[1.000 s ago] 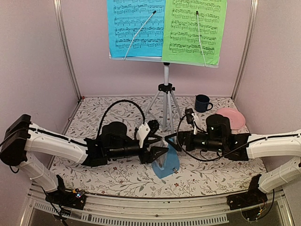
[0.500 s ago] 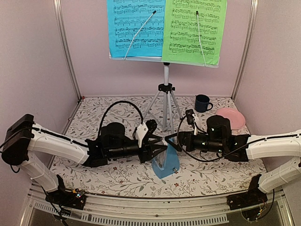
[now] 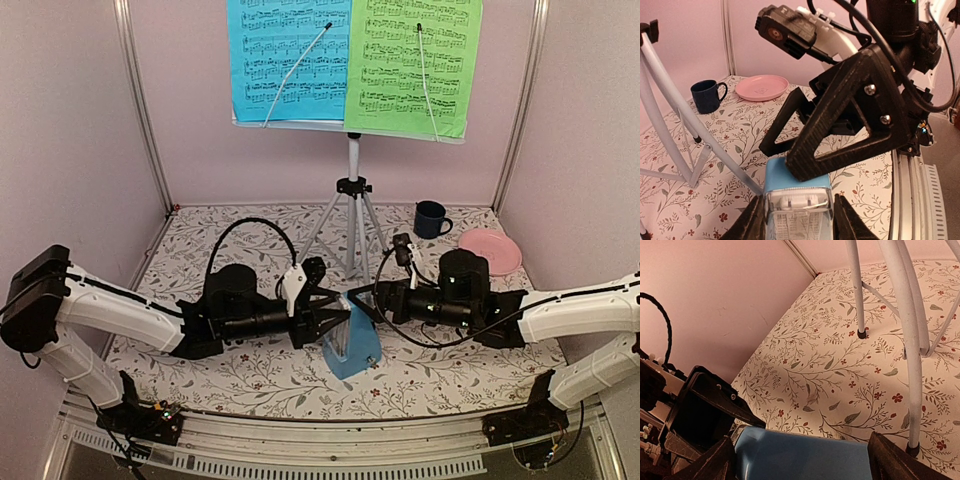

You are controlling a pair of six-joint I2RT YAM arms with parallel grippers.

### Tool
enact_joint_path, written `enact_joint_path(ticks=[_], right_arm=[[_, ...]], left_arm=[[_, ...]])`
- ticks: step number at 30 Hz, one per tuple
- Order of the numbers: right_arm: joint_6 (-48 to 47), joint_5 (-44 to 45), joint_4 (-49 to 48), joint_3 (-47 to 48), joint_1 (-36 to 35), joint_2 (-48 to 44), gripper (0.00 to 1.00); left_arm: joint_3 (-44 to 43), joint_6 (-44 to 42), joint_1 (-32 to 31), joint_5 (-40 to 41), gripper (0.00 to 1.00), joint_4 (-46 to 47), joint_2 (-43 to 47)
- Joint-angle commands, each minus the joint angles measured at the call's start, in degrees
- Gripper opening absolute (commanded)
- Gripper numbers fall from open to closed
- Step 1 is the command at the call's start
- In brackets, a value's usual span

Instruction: Set up the instrument practice props

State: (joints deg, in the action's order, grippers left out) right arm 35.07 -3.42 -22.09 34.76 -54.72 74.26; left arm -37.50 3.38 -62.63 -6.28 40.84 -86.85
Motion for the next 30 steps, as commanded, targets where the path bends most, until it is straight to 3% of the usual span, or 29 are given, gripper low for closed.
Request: enact_joint_path(ticks=[1, 12, 16, 23, 30], right_arm=[[-2.5, 6.4, 10.3, -4.4, 1.0, 2.9, 0.92], [-3.6, 7.1, 8.1, -8.6, 2.4, 4.9, 0.91], [-4.1, 6.6, 8.3, -7.9, 2.4, 3.8, 0.91], [-5.8, 3.0, 6.7, -5.9, 2.3, 2.9, 0.92], [-7.5, 0.6, 5.5, -3.7, 2.2, 2.8, 0.92]], left_arm=[[1.7, -1.4, 0.1, -2.0, 0.11, 1.4, 2.3], [4.3, -2.9, -0.6, -1.5, 0.07, 4.9, 4.6], [6.1, 1.3, 0.6, 1.1, 0.05, 1.0, 9.4], [1.7, 8.7, 7.2, 8.4, 0.02, -26.7, 17.7], [-10.3, 12.7, 18.0, 8.5, 0.01, -54.1, 10.8]])
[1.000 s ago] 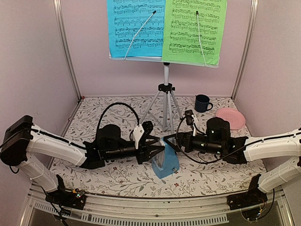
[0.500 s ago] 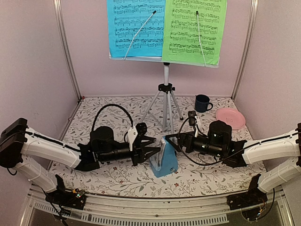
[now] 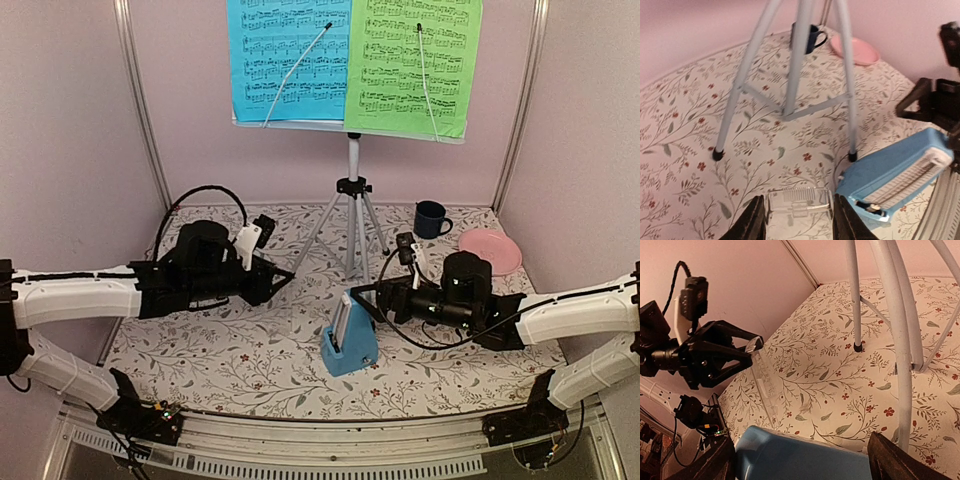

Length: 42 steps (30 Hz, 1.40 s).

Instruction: Set up the instrument practice props

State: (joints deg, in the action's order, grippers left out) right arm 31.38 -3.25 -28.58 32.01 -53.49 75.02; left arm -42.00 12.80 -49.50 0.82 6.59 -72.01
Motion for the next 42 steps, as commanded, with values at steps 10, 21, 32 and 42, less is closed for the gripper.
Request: enact_joint_path(ticks=[10, 21, 32, 42], right_arm=[[-5.1, -0.7, 11.3, 1.4, 0.5, 3.0, 0.92], [-5.4, -2.2, 10.1, 3.1, 0.5, 2.8, 0.92], [-6.5, -5.2, 10.2, 5.7, 0.1, -0.6, 0.95], [-6.7, -7.2, 12.3, 5.6, -0.3, -7.1, 0.92]], left_arm=[[-15.0, 1.7, 12.7, -2.5, 0.00, -25.7, -20.2], [-21.5, 0.7, 14.9, -2.1, 0.03, -26.1, -33.2], [-15.1, 0.9, 15.5, -5.3, 0.43, -18.4, -22.1], [8.9, -0.4, 4.7, -15.3, 0.27, 17.0, -1.9]])
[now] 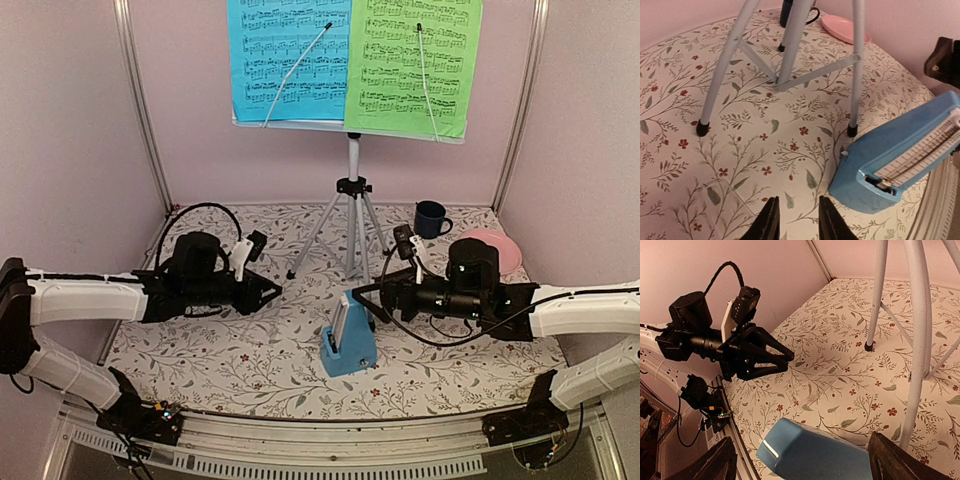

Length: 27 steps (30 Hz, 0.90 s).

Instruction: Set up the instrument practice props

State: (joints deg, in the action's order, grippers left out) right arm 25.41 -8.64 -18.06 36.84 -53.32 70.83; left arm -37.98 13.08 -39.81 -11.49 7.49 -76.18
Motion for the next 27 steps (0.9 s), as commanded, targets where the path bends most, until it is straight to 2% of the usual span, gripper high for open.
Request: enact_joint_path(ticks=[1, 7, 15, 18, 27], right_arm=[[-0.6, -2.1, 2.1, 0.5, -0.5, -3.5, 0.91], [0.6, -3.2, 3.1, -2.9, -0.6, -5.4, 0.75], [1.5, -3.9, 2.2, -2.8, -1.3, -2.9, 0.60], [1.6, -3.8, 2.1, -2.0, -1.3, -2.5, 0.56], [1.1, -4.1, 1.6, -0.9, -1.3, -1.9, 0.55]], left_arm=[[5.7, -0.9, -6.8, -1.7, 0.23, 17.8, 2.9], [7.9, -4.1, -15.3, 2.7, 0.11, 26.5, 2.6], [3.5, -5.2, -19.8, 2.3, 0.05, 30.3, -4.5], [2.4, -5.0, -20.3, 1.9, 0.03, 31.2, -6.6], [0.4, -5.0, -21.2, 2.0, 0.02, 31.7, -9.3]])
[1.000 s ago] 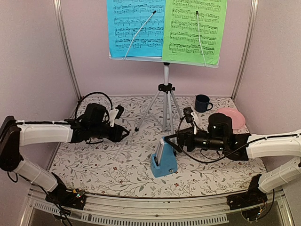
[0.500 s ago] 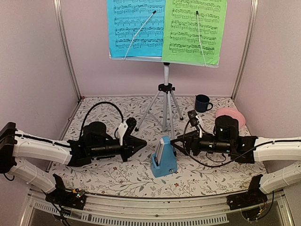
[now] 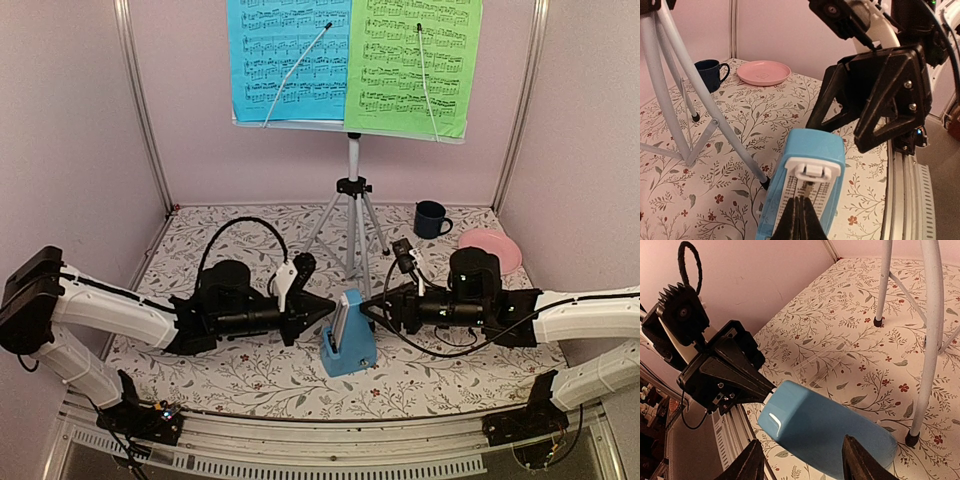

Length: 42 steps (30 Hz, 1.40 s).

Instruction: Set up the instrument practice props

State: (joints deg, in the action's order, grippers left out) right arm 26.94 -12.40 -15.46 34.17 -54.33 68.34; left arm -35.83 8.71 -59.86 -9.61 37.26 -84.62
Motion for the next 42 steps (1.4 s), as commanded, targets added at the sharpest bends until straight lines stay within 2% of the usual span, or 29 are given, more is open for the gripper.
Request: enact_joint_path(ticks=[1, 12, 23, 32, 36, 42], right_arm=[[-0.4, -0.3, -1.1, 1.9, -0.3, 0.8, 0.55], [-1.0, -0.3, -1.6, 2.3, -0.5, 1.9, 0.54], [-1.2, -0.3, -2.4, 2.4, -0.7, 2.5, 0.51], [-1.4, 0.1, -2.2, 2.1, -0.6, 1.8, 0.50], [-1.4, 0.1, -2.2, 2.1, -0.7, 1.5, 0.51], [-1.5, 0.1, -2.2, 2.2, -0.6, 1.4, 0.53]], left_arm=[[-1.9, -0.7, -1.1, 0.1, 0.02, 1.9, -1.1], [-3.9, -0.5, -1.4, -0.9, 0.01, 2.3, -4.4], [-3.7, -2.2, -3.2, -3.5, 0.01, 2.4, -4.1], [-0.2, -2.5, -3.5, 0.5, 0.00, 2.3, -0.9], [2.9, -2.3, -3.3, 3.5, 0.03, 2.7, 3.1], [5.6, -2.3, -3.2, 5.2, 0.15, 2.5, 5.2]])
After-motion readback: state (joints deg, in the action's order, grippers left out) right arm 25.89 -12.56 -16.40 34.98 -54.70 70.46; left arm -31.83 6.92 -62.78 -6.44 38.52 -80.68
